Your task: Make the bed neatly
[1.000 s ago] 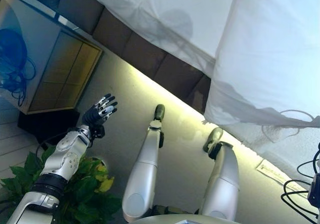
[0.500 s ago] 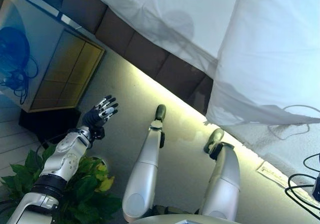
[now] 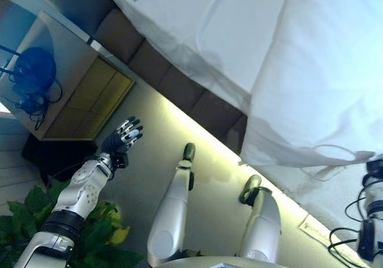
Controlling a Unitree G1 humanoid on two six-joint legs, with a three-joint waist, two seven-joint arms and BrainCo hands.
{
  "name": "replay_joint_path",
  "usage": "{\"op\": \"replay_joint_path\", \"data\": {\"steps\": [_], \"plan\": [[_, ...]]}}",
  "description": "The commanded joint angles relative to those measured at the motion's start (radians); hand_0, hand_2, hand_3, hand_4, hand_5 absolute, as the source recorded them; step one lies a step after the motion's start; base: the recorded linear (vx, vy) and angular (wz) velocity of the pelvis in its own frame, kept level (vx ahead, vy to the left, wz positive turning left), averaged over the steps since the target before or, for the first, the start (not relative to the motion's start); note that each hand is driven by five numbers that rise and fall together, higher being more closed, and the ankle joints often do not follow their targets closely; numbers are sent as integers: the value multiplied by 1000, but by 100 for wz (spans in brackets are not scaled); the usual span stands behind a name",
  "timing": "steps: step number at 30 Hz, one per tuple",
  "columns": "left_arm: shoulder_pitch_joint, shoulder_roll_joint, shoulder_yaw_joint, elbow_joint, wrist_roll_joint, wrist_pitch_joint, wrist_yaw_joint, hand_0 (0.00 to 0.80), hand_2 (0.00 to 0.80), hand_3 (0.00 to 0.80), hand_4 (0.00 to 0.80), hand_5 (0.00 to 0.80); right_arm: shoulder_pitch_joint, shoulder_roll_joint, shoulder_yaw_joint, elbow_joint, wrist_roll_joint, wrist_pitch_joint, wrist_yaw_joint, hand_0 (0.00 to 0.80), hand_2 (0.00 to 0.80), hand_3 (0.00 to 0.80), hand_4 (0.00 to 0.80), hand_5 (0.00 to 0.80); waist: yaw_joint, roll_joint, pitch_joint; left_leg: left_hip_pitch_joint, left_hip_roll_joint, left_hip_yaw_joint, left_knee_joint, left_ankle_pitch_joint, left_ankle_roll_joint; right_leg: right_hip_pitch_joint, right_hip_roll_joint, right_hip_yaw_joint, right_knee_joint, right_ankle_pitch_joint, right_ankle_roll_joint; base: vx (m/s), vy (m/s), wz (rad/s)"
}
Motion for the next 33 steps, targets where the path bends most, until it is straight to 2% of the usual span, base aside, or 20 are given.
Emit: {"op": "replay_joint_path", "data": {"steps": [1, 4, 8, 14, 17, 19, 21, 22, 28, 33], "plan": [[-44, -51, -32, 33, 81, -12, 30, 0, 0, 0, 0, 0, 4, 65, 98, -168, -98, -96, -53, 800, 800, 800, 800, 800, -11, -42, -68, 92, 58, -15, -29, -31, -15, 43, 4, 28, -274, 303, 70, 60, -22, -6], [-83, -94, -86, 54, 121, -2, 48, 0, 0, 0, 0, 0, 18, 138, 188, -302, -136, -123, -131, 800, 800, 800, 800, 800, -25, -57, -82, 178, 70, -8, -97, -22, -12, 126, 22, 21, -351, 329, 76, 59, -6, -11], [-100, -165, -150, 67, 142, 42, 89, 0, 0, 0, 0, 0, 55, 209, 289, -451, -228, -121, -216, 800, 800, 800, 800, 800, -42, -63, -114, 300, 82, 9, -190, -6, -8, 251, 44, 13, -460, 356, 83, 87, 34, -4], [-29, -260, -153, 72, 63, 82, 103, 0, 0, 0, 0, 0, 178, 317, 416, -723, -471, -66, -307, 800, 800, 800, 800, 800, -65, -58, -168, 436, 105, 46, -250, -6, -11, 375, 45, 25, -543, 367, 89, 107, 79, -9], [21, -283, -140, 62, 13, 125, 82, 0, 0, 0, 0, 0, 232, 338, 461, -807, -555, -30, -303, 800, 800, 800, 800, 800, -71, -51, -188, 493, 112, 61, -271, -12, -10, 420, 44, 32, -560, 361, 90, 121, 82, -9], [50, -296, -139, 65, -52, 178, 55, 0, 0, 0, 0, 0, 257, 342, 504, -856, -595, -10, -320, 800, 800, 800, 800, 800, -72, -45, -209, 538, 118, 75, -294, -12, -11, 457, 45, 31, -576, 356, 90, 151, 75, 0], [75, -316, -138, 80, -226, 297, 3, 0, 0, 0, 0, 0, 270, 344, 540, -886, -625, 6, -332, 800, 800, 800, 800, 800, -72, -40, -227, 567, 120, 83, -311, -11, -10, 480, 45, 31, -585, 354, 88, 121, 47, 2], [85, -329, -137, 88, -263, 335, -14, 0, 0, 0, 0, 0, 270, 347, 555, -888, -638, 8, -338, 800, 800, 800, 800, 800, -72, -39, -233, 577, 121, 86, -315, -12, -10, 488, 45, 29, -588, 354, 87, 103, 29, -1], [111, -306, -194, 69, -355, 484, -33, 0, 0, 0, 0, 0, 253, 349, 629, -912, -629, 18, -412, 800, 800, 800, 800, 800, -62, -37, -261, 635, 134, 97, -335, -18, -15, 536, 43, 9, -603, 349, 88, 72, 1, 1], [149, -282, -223, -3, -406, 589, -31, 0, 0, 0, 0, 0, 245, 343, 676, -938, -632, 29, -432, 800, 800, 800, 800, 800, -46, -33, -275, 660, 141, 96, -349, -16, -20, 562, 42, -8, -619, 355, 90, 15, -6, 2]]}}
